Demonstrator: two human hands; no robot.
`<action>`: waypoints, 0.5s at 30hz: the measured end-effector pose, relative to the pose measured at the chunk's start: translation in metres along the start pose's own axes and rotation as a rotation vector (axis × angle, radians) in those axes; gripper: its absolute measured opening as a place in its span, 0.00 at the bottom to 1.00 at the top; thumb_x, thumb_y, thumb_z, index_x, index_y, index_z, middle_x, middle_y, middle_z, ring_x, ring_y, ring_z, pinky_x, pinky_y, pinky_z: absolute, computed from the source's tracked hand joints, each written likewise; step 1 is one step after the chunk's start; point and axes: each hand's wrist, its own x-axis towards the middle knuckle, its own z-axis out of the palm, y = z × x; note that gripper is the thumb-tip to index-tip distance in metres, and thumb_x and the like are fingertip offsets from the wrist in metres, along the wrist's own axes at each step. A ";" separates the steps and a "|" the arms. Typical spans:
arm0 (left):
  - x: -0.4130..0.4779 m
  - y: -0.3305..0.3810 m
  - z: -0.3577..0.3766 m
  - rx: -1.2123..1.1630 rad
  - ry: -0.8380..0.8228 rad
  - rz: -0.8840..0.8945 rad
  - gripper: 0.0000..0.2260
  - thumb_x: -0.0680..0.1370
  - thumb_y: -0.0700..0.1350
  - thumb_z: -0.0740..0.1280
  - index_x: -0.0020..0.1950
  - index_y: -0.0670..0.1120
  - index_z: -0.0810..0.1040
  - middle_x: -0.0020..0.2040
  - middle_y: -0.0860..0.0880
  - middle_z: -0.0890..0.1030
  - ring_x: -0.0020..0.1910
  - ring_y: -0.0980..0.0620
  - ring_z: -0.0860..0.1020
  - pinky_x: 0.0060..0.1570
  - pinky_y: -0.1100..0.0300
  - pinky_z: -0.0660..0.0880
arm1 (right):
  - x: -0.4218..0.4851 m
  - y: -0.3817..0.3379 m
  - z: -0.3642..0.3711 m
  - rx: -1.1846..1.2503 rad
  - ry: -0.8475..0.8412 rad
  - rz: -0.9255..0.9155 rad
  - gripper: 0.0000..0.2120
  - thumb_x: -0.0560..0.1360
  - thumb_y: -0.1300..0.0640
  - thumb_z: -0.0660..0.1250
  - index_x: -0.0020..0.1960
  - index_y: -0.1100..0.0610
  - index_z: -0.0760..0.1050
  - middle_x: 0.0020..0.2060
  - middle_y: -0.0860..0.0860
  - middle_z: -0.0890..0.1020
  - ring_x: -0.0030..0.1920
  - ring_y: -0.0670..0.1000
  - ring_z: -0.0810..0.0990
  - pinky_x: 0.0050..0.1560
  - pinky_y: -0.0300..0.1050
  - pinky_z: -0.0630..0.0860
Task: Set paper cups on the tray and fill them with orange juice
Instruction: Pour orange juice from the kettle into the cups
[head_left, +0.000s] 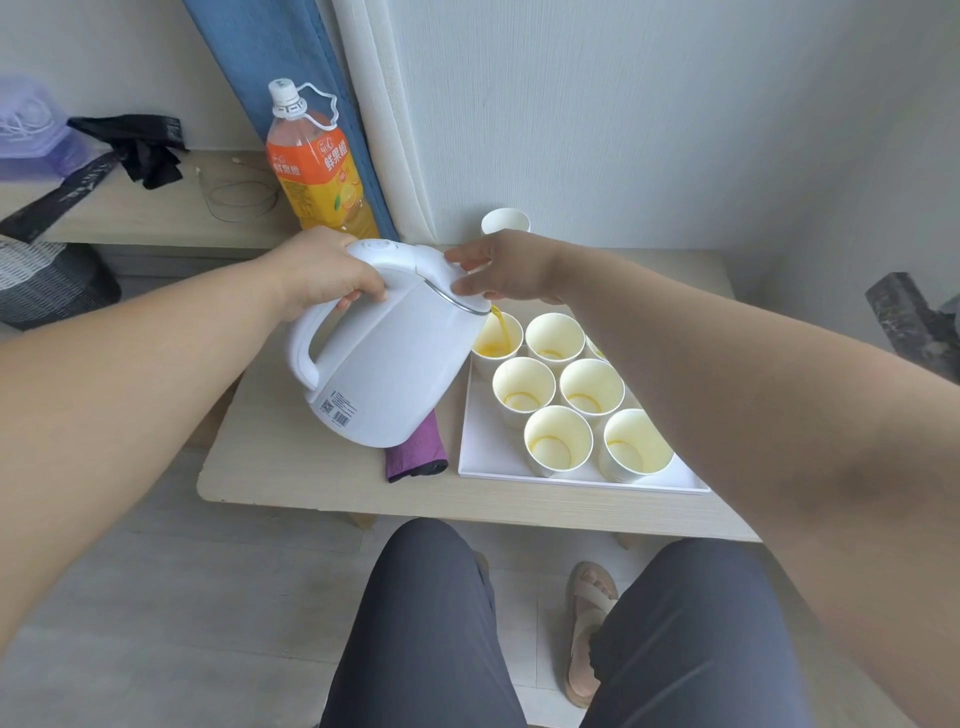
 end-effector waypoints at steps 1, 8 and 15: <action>-0.001 0.000 -0.001 0.003 0.003 0.001 0.14 0.69 0.35 0.70 0.29 0.43 0.67 0.24 0.47 0.70 0.29 0.49 0.67 0.35 0.60 0.65 | -0.001 -0.001 0.000 -0.003 -0.002 0.000 0.26 0.76 0.54 0.68 0.72 0.53 0.67 0.68 0.50 0.73 0.60 0.55 0.78 0.66 0.48 0.72; -0.005 0.001 -0.005 0.021 0.021 -0.007 0.14 0.69 0.36 0.71 0.29 0.43 0.68 0.23 0.48 0.70 0.29 0.49 0.68 0.34 0.60 0.65 | -0.001 -0.005 0.002 0.011 0.003 -0.004 0.26 0.76 0.55 0.68 0.72 0.54 0.67 0.68 0.52 0.72 0.61 0.56 0.77 0.66 0.49 0.72; -0.009 0.005 -0.011 0.020 0.033 -0.006 0.14 0.69 0.36 0.71 0.28 0.44 0.68 0.19 0.51 0.69 0.29 0.49 0.68 0.35 0.60 0.65 | -0.003 -0.010 -0.001 0.037 -0.001 -0.010 0.26 0.76 0.55 0.68 0.73 0.53 0.66 0.68 0.52 0.73 0.61 0.55 0.77 0.66 0.49 0.71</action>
